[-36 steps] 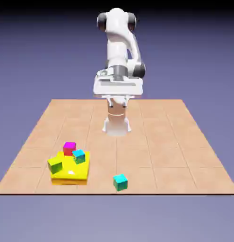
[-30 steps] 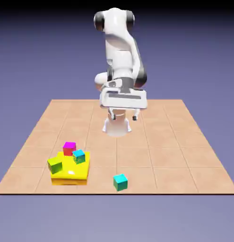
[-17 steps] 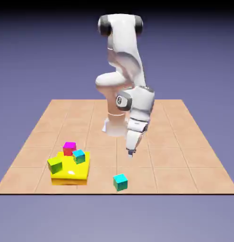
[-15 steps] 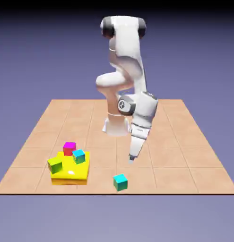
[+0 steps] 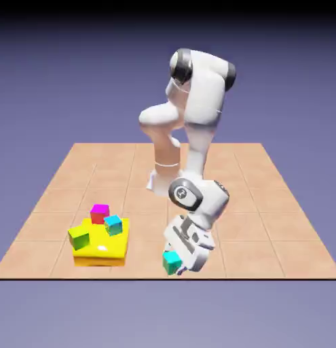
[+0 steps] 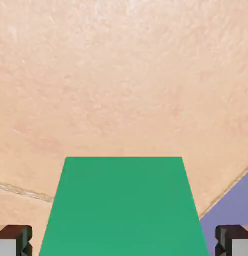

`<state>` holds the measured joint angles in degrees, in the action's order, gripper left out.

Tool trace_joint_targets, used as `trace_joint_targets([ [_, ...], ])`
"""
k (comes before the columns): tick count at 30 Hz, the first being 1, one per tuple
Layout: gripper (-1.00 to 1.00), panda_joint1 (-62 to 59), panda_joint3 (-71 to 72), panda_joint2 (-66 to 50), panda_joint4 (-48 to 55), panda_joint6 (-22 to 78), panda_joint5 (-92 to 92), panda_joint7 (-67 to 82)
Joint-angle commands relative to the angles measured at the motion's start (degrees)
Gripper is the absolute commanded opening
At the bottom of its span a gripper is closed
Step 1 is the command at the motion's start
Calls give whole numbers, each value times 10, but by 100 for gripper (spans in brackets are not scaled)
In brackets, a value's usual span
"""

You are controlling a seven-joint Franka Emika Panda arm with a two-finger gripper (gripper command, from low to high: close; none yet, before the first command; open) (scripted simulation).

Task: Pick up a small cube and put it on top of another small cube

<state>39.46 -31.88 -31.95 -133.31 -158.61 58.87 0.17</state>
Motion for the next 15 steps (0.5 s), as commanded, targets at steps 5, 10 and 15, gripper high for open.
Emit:
trace_joint_targets([
  [5, -100, 22, 7, 102, -38, 73, -30, 45],
  [10, -100, -13, -97, 157, -32, 97, -64, 146],
  [15, -100, -48, -201, 211, -25, 121, -98, 247],
])
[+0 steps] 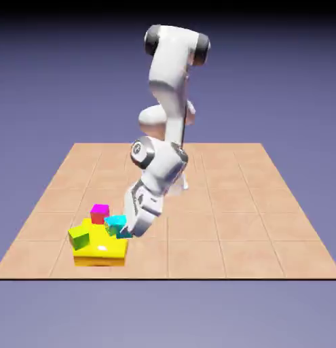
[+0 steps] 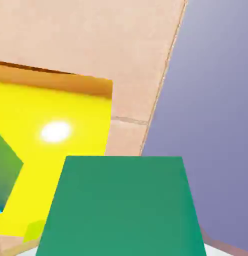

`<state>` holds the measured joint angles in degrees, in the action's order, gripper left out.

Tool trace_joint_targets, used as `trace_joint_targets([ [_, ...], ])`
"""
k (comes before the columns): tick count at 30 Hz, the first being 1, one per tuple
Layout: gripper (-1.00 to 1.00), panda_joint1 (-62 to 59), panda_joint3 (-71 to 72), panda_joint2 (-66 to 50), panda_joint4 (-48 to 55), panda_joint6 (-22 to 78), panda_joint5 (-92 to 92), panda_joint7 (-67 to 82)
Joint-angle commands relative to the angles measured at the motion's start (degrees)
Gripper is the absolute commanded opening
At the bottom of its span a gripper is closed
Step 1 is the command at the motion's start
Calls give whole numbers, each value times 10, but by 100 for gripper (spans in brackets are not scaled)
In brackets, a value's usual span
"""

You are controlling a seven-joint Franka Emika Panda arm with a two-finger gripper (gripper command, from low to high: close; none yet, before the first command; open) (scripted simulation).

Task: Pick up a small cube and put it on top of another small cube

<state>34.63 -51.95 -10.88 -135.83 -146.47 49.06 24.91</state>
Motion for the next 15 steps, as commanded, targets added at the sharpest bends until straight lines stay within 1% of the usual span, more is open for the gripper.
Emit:
trace_joint_targets([
  [1, -100, -7, -21, 11, 1, 4, -7, 20],
  [4, -100, -14, -42, 22, 3, 9, -13, 41],
  [10, -100, -100, 5, -103, 14, -109, -56, 49],
  [11, -100, -105, 7, -110, 15, -116, -59, 50],
  [12, 100, -105, 7, -110, 15, -116, -59, 50],
  [13, 100, -105, 7, -110, 15, -116, -59, 50],
  [15, 100, -77, -8, -69, 11, -77, -45, 47],
])
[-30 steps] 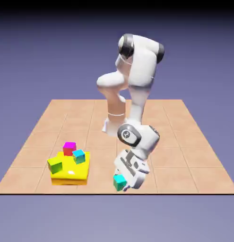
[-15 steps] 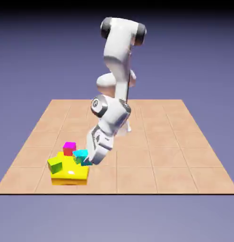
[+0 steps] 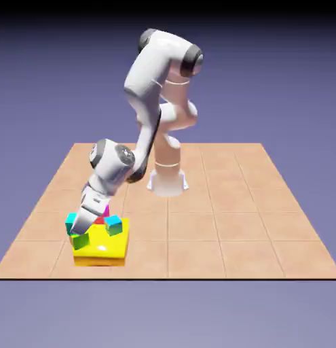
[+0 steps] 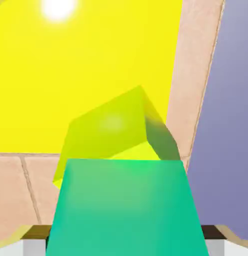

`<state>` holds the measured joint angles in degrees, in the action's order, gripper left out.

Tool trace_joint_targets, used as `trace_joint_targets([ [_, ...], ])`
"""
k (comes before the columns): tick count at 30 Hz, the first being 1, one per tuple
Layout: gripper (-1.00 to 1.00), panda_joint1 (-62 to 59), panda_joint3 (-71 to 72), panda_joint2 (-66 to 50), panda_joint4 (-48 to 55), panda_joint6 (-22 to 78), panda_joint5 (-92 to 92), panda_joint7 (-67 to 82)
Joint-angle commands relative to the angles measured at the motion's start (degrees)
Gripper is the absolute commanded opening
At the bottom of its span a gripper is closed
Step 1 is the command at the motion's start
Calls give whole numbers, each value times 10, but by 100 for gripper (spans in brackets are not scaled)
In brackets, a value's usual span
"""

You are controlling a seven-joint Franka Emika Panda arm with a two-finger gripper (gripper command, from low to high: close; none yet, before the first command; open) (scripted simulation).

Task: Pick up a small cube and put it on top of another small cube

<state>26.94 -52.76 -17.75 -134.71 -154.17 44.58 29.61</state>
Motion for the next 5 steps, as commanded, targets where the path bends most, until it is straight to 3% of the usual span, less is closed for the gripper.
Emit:
trace_joint_targets([
  [1, 100, 14, -8, 21, -2, 20, 7, -1],
  [5, 100, 63, -34, 90, -9, 86, 31, -6],
])
